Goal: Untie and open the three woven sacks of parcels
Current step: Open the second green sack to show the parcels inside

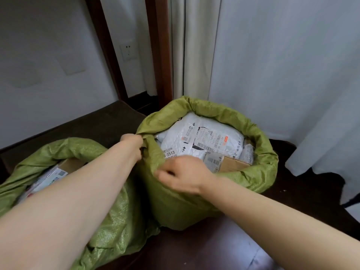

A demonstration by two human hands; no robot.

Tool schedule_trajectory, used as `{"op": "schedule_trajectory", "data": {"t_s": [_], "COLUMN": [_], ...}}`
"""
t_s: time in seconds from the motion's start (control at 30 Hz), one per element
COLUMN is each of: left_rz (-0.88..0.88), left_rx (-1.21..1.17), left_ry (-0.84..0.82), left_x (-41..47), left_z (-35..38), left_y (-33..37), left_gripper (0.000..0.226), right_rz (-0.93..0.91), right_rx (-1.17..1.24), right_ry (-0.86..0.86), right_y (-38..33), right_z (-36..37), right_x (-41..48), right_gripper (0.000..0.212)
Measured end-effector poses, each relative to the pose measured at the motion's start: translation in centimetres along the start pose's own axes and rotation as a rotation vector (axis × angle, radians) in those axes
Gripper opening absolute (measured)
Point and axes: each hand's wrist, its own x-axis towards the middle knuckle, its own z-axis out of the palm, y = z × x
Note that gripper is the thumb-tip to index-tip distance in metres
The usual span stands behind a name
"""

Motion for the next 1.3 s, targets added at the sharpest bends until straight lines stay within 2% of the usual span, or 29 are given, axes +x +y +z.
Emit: {"op": "schedule_trajectory", "data": {"t_s": [0.07, 0.1, 0.13, 0.2, 0.27, 0.33, 0.4, 0.47, 0.53, 0.6, 0.63, 0.7, 0.73, 0.8, 0.87, 0.97, 1.07, 1.13, 1.23, 1.3], "left_rz": [-0.239, -0.300, -0.320, -0.323, -0.280, -0.285, -0.317, -0.339, -0.339, -0.236, -0.111, 0.277, 0.418, 0.483, 0.426, 0.300, 0.205, 0.138, -0.013, -0.099], "left_rx": [-0.254, -0.297, -0.290, -0.222, -0.275, -0.316, -0.314, -0.258, -0.169, -0.030, 0.080, 0.455, 0.587, 0.796, 0.902, 0.707, 0.658, 0.516, 0.156, -0.010], "left_ry": [-0.027, -0.072, -0.125, -0.242, -0.317, -0.288, -0.241, -0.238, -0.318, -0.366, -0.273, 0.074, 0.141, 0.030, -0.165, -0.402, -0.470, -0.473, -0.407, -0.361], "left_x": [1.0, 0.4, -0.2, -0.9, -0.8, 0.6, 1.6, 2.7, 2.4, 1.8, 1.9, 1.9, 1.2, 0.2, -0.7, -1.5, -2.1, -2.1, -0.7, 0.2], "left_z": [-0.8, -1.0, -1.1, -0.9, -0.7, -0.5, -1.0, -1.2, -1.5, -1.6, -1.5, -1.4, -1.6, -1.5, -1.3, -1.7, -2.3, -2.6, -2.9, -2.9], "left_y": [-0.1, 0.0, 0.0, -0.3, -0.6, -0.7, -0.8, -1.5, -1.8, -1.3, -1.2, -0.4, 0.2, 0.9, 1.1, 1.5, 1.8, 1.5, 1.0, 0.5], "left_gripper": [0.027, 0.026, 0.031, 0.040, 0.042, 0.031, 0.031, 0.033, 0.036, 0.037, 0.042, 0.049, 0.053, 0.061, 0.048, 0.024, 0.017, 0.020, 0.017, 0.016], "right_rz": [0.126, 0.141, 0.129, 0.063, 0.025, 0.016, 0.052, 0.133, 0.235, 0.348, 0.391, 0.438, 0.442, 0.431, 0.424, 0.471, 0.467, 0.434, 0.394, 0.384], "right_rx": [0.109, 0.079, 0.019, -0.091, -0.153, -0.222, -0.239, -0.148, -0.081, -0.044, -0.018, 0.031, 0.047, 0.095, 0.176, 0.156, -0.010, -0.074, -0.063, 0.030], "right_ry": [0.202, 0.241, 0.216, 0.061, -0.088, -0.190, -0.181, -0.131, -0.151, -0.191, -0.184, -0.152, -0.144, -0.129, -0.090, 0.022, 0.089, 0.086, 0.114, -0.089], "right_y": [1.4, 2.2, 2.9, 4.0, 5.0, 6.3, 7.1, 7.6, 7.9, 8.3, 8.7, 9.2, 9.3, 9.4, 9.5, 10.3, 10.4, 9.1, 5.9, 3.7], "right_z": [-1.3, -1.8, -2.2, -2.3, -1.8, -0.9, -0.3, 0.3, 0.7, 1.0, 1.1, 1.3, 1.4, 1.3, 1.1, 0.4, -0.2, -0.8, -2.9, -4.6], "right_x": [1.9, 3.4, 4.9, 8.0, 10.6, 12.6, 13.6, 14.3, 15.3, 16.1, 16.4, 16.7, 16.8, 16.8, 16.7, 16.3, 15.6, 15.0, 12.7, 10.2], "right_gripper": [0.034, 0.037, 0.049, 0.075, 0.081, 0.060, 0.037, 0.032, 0.035, 0.034, 0.033, 0.031, 0.029, 0.022, 0.016, 0.017, 0.018, 0.033, 0.054, 0.059]}}
